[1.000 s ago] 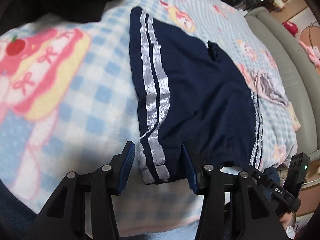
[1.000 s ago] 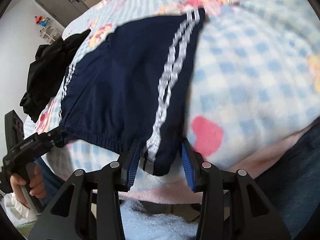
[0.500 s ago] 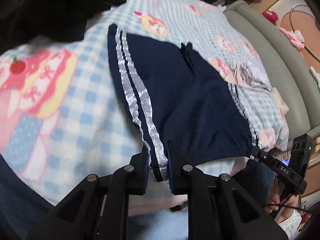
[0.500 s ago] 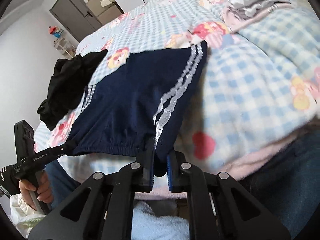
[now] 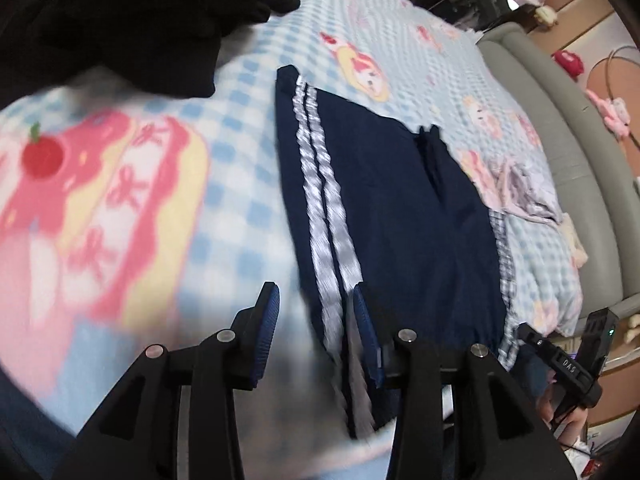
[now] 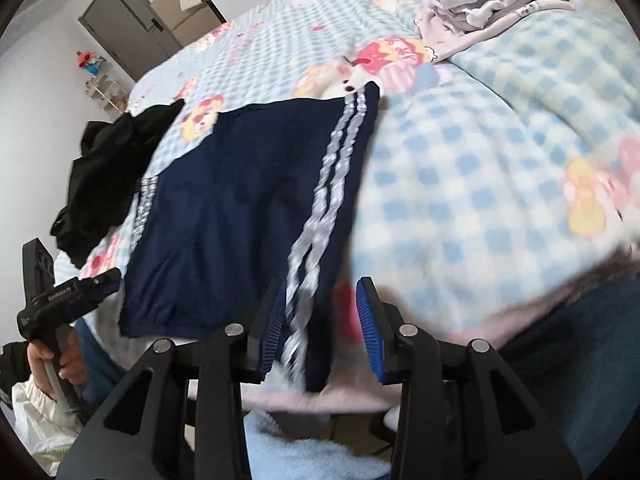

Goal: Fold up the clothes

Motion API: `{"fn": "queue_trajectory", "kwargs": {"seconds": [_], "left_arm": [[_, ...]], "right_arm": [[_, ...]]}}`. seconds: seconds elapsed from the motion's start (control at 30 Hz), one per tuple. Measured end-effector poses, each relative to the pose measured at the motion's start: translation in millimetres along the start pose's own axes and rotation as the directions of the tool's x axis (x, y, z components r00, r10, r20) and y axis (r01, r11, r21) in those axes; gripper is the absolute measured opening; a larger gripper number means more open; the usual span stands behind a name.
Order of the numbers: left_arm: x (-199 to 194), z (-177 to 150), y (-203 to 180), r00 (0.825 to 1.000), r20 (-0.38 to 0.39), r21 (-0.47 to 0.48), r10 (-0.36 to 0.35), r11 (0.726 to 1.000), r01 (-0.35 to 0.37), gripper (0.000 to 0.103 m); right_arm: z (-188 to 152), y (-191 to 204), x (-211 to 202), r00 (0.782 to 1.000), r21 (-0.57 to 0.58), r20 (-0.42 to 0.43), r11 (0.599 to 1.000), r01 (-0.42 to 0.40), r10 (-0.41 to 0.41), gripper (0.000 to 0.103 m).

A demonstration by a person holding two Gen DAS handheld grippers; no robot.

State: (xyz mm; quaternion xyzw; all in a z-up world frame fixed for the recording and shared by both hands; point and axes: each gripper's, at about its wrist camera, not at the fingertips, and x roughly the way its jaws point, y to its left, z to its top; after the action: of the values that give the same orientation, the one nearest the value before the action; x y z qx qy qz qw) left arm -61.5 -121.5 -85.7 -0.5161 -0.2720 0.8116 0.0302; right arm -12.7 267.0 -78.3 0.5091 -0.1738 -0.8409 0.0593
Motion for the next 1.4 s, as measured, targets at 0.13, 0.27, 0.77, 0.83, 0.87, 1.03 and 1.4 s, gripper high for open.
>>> {"fn": "queue_trajectory", "kwargs": {"seconds": [0.13,0.27,0.77,0.83,0.87,1.03,1.4], "left_arm": [[20,16,1,0.997,-0.029,-0.025,-0.067,0.997,0.066,0.043],[24,20,-7,1.000,-0.011,0.010,-0.015,1.000,0.016,0.008],[-9,52,6,0.996,0.080,0.044,0.033,0.998,-0.037,0.047],[2,67,6,0.996,0.076,0.048,0.039,0.998,-0.043,0.047],[10,75,8,0.997,0.063,0.034,0.040,0.999,-0.042,0.048],[43,107,9,0.999,0.004,0.017,0.031,0.999,-0.032,0.056],[43,137,-14,0.987,0.122,0.161,0.102,0.979,-0.121,0.004]], "right_arm": [[19,-13,25,0.999,0.035,-0.043,0.999,-0.029,0.031,0.037],[27,-10,44,0.998,0.023,-0.064,0.999,-0.027,0.028,0.013],[63,8,2,0.998,-0.100,0.054,0.995,0.018,-0.013,0.044],[78,4,9,0.997,-0.100,0.058,0.993,0.063,-0.057,0.047],[84,0,16,0.996,-0.091,0.046,0.993,0.074,-0.070,0.047],[114,-21,61,0.997,-0.032,-0.038,0.998,0.061,-0.062,0.053],[157,-9,83,0.987,-0.130,0.078,0.980,0.149,-0.140,0.003]]}}
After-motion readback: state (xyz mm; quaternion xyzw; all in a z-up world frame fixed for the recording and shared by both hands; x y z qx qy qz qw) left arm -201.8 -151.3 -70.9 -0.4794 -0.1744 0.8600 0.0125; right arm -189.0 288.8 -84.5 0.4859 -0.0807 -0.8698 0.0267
